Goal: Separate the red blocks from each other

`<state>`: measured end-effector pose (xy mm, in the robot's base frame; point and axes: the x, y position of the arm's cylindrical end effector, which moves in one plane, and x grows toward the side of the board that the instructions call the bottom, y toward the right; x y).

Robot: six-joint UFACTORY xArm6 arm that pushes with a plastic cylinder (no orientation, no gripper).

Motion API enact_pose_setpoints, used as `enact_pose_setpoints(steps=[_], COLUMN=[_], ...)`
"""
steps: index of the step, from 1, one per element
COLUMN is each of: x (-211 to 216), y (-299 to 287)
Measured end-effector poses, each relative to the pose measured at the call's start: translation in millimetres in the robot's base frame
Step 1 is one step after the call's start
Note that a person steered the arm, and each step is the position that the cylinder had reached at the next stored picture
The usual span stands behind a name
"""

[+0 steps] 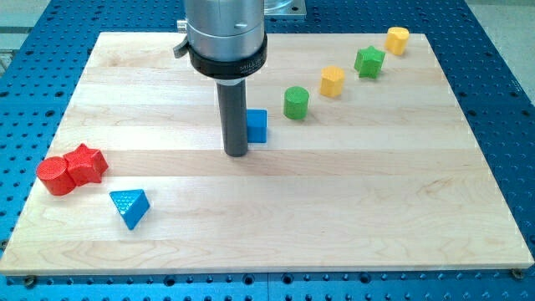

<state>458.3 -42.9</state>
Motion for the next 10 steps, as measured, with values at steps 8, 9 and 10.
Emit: enact_pose_setpoints(steps=[8, 9, 10], x=[36.8, 63.5, 98.7], y=[-119.0, -54.6, -117.3])
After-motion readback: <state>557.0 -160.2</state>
